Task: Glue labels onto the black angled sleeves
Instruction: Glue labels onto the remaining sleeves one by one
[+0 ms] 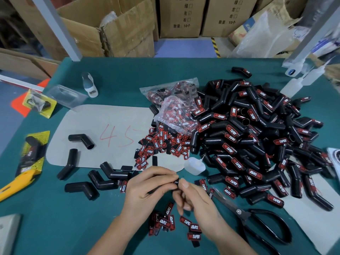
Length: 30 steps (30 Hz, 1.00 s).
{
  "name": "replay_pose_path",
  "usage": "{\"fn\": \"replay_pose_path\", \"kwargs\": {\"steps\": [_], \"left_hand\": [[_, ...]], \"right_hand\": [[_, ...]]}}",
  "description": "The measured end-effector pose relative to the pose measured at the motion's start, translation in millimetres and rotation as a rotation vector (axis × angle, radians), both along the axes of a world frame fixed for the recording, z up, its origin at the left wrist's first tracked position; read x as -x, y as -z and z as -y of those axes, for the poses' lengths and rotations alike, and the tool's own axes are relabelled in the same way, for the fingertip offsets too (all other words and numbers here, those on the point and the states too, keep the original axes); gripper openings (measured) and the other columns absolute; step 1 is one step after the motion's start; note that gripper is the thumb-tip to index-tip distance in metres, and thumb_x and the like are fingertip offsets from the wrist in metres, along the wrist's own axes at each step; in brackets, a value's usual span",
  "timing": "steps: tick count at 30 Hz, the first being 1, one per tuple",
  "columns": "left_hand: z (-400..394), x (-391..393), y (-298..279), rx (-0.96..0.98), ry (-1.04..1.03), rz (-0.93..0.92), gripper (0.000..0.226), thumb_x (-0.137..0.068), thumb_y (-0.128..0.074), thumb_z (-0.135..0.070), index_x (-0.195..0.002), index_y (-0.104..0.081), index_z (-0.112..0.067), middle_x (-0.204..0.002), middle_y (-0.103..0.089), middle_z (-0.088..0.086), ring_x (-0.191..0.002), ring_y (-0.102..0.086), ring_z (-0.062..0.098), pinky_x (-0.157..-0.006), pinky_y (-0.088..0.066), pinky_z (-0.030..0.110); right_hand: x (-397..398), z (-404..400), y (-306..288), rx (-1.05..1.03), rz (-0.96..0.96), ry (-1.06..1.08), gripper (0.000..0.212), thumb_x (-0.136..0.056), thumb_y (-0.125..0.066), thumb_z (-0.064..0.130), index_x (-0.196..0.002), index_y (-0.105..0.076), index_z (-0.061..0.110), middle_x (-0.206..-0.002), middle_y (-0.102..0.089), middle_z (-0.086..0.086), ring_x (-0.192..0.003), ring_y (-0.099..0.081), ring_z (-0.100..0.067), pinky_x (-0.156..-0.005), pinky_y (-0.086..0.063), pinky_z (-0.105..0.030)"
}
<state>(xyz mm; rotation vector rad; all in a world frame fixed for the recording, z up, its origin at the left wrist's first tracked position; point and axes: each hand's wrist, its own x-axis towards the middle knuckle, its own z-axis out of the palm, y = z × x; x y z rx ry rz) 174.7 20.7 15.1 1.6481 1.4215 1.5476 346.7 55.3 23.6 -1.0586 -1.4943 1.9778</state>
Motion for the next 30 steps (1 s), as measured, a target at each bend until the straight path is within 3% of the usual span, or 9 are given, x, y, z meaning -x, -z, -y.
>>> {"fn": "replay_pose_path", "kwargs": {"steps": [7, 9, 12, 14, 20, 22, 24, 27, 30], "left_hand": [[-1.3, 5.2, 1.1, 0.041, 0.024, -0.026, 0.018, -0.094, -0.075, -0.024, -0.104, -0.083, -0.010, -0.110, -0.077, -0.005, -0.099, -0.075, 0.013, -0.085, -0.057, 0.019], [-0.3, 6.9, -0.7, 0.113, 0.054, 0.037, 0.021, -0.097, -0.073, -0.030, -0.107, -0.084, -0.015, -0.112, -0.076, -0.009, -0.096, -0.074, 0.012, -0.074, -0.055, 0.015], [1.0, 12.0, 0.0, 0.182, 0.108, 0.072, 0.021, -0.098, -0.069, -0.025, -0.114, -0.082, -0.028, -0.115, -0.075, -0.010, -0.080, -0.070, 0.009, -0.053, -0.055, 0.023], [0.1, 16.3, 0.3, 0.208, 0.165, 0.081, 0.027, -0.100, -0.064, -0.021, -0.119, -0.079, -0.031, -0.119, -0.073, -0.010, -0.076, -0.068, 0.012, -0.050, -0.056, 0.026], [1.5, 24.8, -0.4, 0.245, 0.304, 0.061, 0.034, -0.107, -0.052, -0.015, -0.134, -0.072, -0.022, -0.129, -0.066, -0.001, -0.083, -0.070, 0.019, -0.061, -0.062, 0.029], [1.8, 25.5, -0.4, 0.266, 0.316, 0.048, 0.037, -0.108, -0.049, -0.015, -0.138, -0.069, -0.025, -0.132, -0.065, -0.001, -0.078, -0.072, 0.018, -0.065, -0.063, 0.031], [1.7, 25.4, -1.1, 0.288, 0.326, 0.042, 0.040, -0.109, -0.047, -0.015, -0.142, -0.065, -0.027, -0.135, -0.064, 0.000, -0.082, -0.073, 0.024, -0.071, -0.063, 0.034], [4.4, 22.8, -3.9, 0.315, 0.367, 0.048, 0.049, -0.110, -0.043, -0.015, -0.157, -0.045, -0.028, -0.146, -0.062, -0.001, -0.104, -0.072, 0.025, -0.097, -0.055, 0.031], [9.0, 19.8, -5.7, 0.308, 0.391, 0.057, 0.061, -0.109, -0.041, -0.009, -0.166, -0.022, -0.024, -0.154, -0.056, 0.001, -0.141, -0.052, 0.026, -0.116, -0.037, 0.027]], "right_hand": [[-1.4, -3.1, -2.4, -0.004, 0.001, 0.021, 0.048, -0.100, -0.041, 0.060, -0.069, -0.056, 0.028, -0.062, -0.053, 0.015, -0.058, -0.046, -0.005, -0.067, -0.041, -0.010], [-2.8, -3.7, -3.3, -0.016, 0.002, 0.022, 0.049, -0.100, -0.040, 0.059, -0.068, -0.057, 0.027, -0.060, -0.051, 0.016, -0.057, -0.046, -0.006, -0.067, -0.040, -0.011], [-4.0, -5.0, -5.0, -0.022, -0.013, 0.023, 0.048, -0.100, -0.041, 0.058, -0.067, -0.059, 0.027, -0.060, -0.053, 0.013, -0.056, -0.046, -0.005, -0.065, -0.041, -0.015], [-5.1, -5.9, -5.8, -0.022, -0.030, 0.024, 0.047, -0.100, -0.042, 0.057, -0.067, -0.060, 0.029, -0.062, -0.054, 0.010, -0.056, -0.043, -0.009, -0.065, -0.041, -0.020], [-10.2, -7.2, -3.1, -0.073, -0.021, 0.010, 0.052, -0.102, -0.043, 0.058, -0.069, -0.064, 0.024, -0.063, -0.054, -0.007, -0.058, -0.036, -0.022, -0.062, -0.040, -0.018], [-11.4, -7.8, -1.7, -0.127, -0.004, 0.000, 0.051, -0.103, -0.043, 0.057, -0.072, -0.062, 0.022, -0.065, -0.053, -0.008, -0.057, -0.040, -0.014, -0.063, -0.040, -0.019], [-11.0, -8.2, -0.6, -0.232, 0.031, -0.006, 0.048, -0.106, -0.044, 0.058, -0.072, -0.060, 0.029, -0.064, -0.054, 0.004, -0.058, -0.043, -0.005, -0.063, -0.038, -0.020], [-9.8, -9.1, 0.0, -0.338, 0.078, 0.063, 0.042, -0.102, -0.054, 0.063, -0.087, -0.072, 0.028, -0.067, -0.059, 0.016, -0.063, -0.051, -0.002, -0.066, -0.040, -0.018], [-8.4, -9.2, -0.7, -0.374, 0.071, 0.122, 0.031, -0.095, -0.065, 0.062, -0.094, -0.079, 0.034, -0.083, -0.068, 0.014, -0.076, -0.062, -0.006, -0.072, -0.047, -0.019]]}}
